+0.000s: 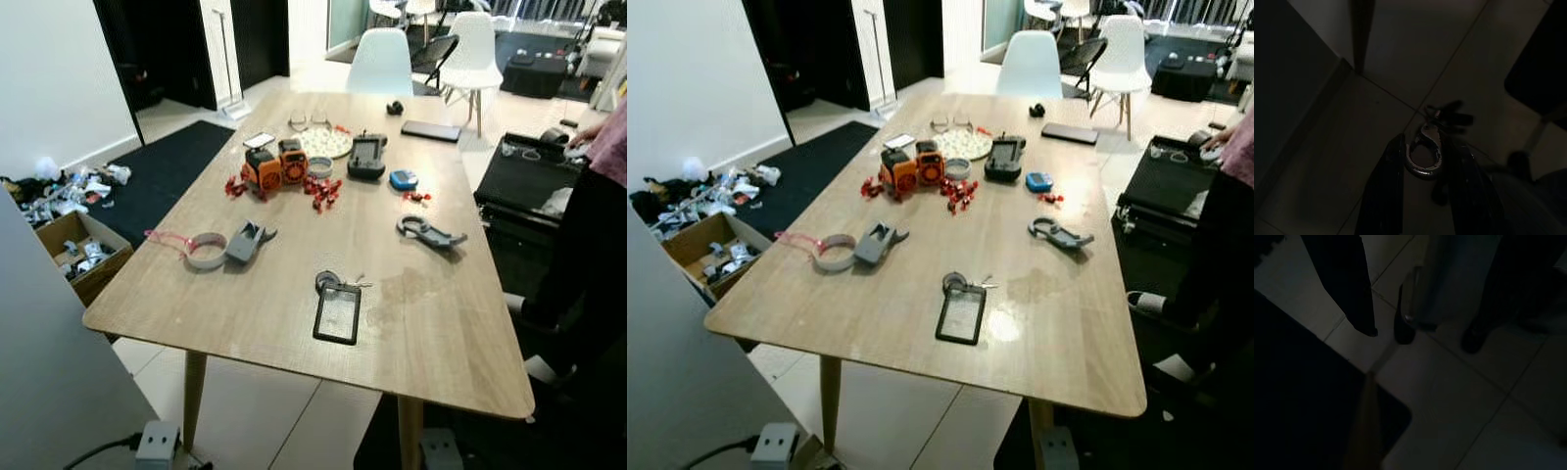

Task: Hang keys on a hook

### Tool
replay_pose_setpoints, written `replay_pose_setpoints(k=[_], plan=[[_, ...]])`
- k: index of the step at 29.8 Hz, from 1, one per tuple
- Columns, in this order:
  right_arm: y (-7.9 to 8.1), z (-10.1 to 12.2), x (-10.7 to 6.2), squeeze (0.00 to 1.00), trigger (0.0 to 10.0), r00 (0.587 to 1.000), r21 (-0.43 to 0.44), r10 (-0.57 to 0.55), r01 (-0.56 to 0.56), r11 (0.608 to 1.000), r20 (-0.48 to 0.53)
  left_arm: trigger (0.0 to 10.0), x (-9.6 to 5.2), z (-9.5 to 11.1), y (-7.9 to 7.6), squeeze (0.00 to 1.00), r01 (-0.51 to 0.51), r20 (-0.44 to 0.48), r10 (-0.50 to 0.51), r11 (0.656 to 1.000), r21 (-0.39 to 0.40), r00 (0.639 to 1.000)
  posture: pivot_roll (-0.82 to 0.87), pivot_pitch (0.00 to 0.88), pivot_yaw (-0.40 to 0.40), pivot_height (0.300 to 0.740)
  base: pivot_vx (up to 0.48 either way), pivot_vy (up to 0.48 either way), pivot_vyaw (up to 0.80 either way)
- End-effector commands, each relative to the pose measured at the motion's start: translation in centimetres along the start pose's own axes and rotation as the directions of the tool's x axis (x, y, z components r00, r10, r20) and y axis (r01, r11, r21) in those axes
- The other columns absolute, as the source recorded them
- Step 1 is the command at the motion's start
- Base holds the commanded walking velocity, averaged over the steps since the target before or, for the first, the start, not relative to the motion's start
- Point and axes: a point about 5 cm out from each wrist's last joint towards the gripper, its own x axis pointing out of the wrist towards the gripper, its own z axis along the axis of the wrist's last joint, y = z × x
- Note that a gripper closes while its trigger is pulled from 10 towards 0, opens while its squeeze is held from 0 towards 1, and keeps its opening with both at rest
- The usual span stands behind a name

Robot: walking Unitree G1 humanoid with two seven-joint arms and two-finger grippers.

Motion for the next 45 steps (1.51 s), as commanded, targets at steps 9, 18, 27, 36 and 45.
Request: replay_pose_setpoints(k=[9, 18, 27, 36, 45], plan=[[-0.33, 0.14, -0.02, 0.0, 10.0, 1.0, -0.016, -0.002, 0.002, 1.0, 0.001, 10.0, -0.11, -0.34, 0.07, 0.0, -0.011, -0.011, 0.011, 1.0, 0.0, 1.0, 0.04, 0.01, 0.007, 0.74, 0.0, 0.0, 0.8], [-0.43, 0.15, -0.04, 0.0, 10.0, 1.0, -0.018, -0.001, 0.002, 1.0, 0.004, 10.0, -0.07, -0.26, 0.11, 0.0, -0.029, -0.004, 0.029, 0.999, -0.014, 1.0, 0.04, 0.012, 0.007, 0.74, 0.0, 0.0, 0.8], [-0.34, 0.25, -0.01, 0.0, 10.0, 1.0, -0.021, 0.0, 0.0, 1.0, 0.007, 10.0, 0.01, -0.07, 0.29, 0.0, -0.06, 0.001, 0.06, 0.996, -0.07, 0.998, 0.04, 0.017, 0.004, 0.74, 0.0, 0.0, 0.8], [0.4, 0.69, 0.16, 0.0, 10.0, 1.0, -0.024, 0.01, -0.01, 1.0, 0.022, 10.0, -0.04, -0.24, 0.55, 0.0, -0.099, -0.018, 0.098, 0.993, -0.056, 0.995, 0.05, 0.019, 0.002, 0.74, 0.0, 0.0, 0.8], [0.43, 1.03, 0.23, 0.0, 10.0, 0.999, -0.028, 0.014, -0.014, 1.0, 0.029, 10.0, -0.06, -0.51, 0.66, 0.0, -0.12, -0.05, 0.118, 0.992, -0.038, 0.992, 0.05, 0.023, 0.0, 0.74, 0.0, 0.0, 0.8]])
